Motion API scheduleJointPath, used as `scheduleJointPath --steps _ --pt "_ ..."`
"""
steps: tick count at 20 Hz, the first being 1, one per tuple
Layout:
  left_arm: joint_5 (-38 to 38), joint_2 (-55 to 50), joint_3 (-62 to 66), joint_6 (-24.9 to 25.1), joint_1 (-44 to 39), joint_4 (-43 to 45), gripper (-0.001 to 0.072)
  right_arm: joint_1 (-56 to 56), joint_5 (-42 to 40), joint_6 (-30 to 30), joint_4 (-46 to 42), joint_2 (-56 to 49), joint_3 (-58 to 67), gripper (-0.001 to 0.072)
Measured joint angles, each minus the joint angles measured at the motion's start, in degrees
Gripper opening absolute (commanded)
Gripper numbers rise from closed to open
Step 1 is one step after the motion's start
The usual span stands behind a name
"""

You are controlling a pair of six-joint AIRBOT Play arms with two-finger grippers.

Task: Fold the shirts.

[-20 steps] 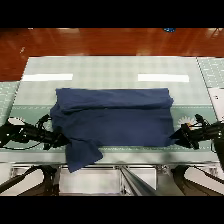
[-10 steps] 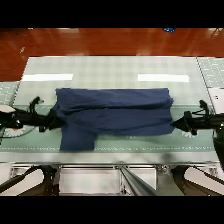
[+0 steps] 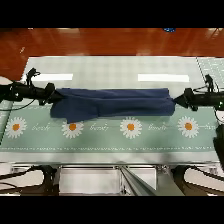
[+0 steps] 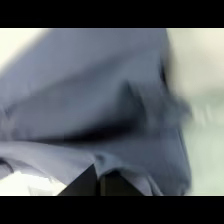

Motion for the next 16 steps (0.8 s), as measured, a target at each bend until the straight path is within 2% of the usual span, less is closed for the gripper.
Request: scheduleJointPath --steps 9,10,11,12,13,16 --pt "0.4 -13.7 13.8 -3.4 -2.6 -0.2 0.0018 3.8 -5.4 1.6 3.5 -11.6 12.4 0.0020" --pt "0.4 -14.7 14.5 -3.4 -2.7 -0.2 0.0038 4.0 -6.0 1.6 3.8 -12.4 12.9 0.0071" --pt "0.5 -15.5 15.0 -3.1 -2.8 -0.2 0.0155 4.1 -6.4 1.6 3.9 -13.2 13.2 0.0304" --pt "0.6 -16.2 15.4 -2.7 -2.9 -0.2 0.0463 4.2 -7.0 1.6 3.9 -13.9 13.4 0.0408" --pt "0.7 -16.8 15.7 -2.1 -3.1 -0.2 0.0504 4.2 -7.9 1.6 3.8 -14.4 13.7 0.0409" --pt "0.4 -16.9 18.1 -0.6 -2.3 0.0 0.0503 3.2 -7.6 2.0 4.0 -14.3 14.4 0.0408"
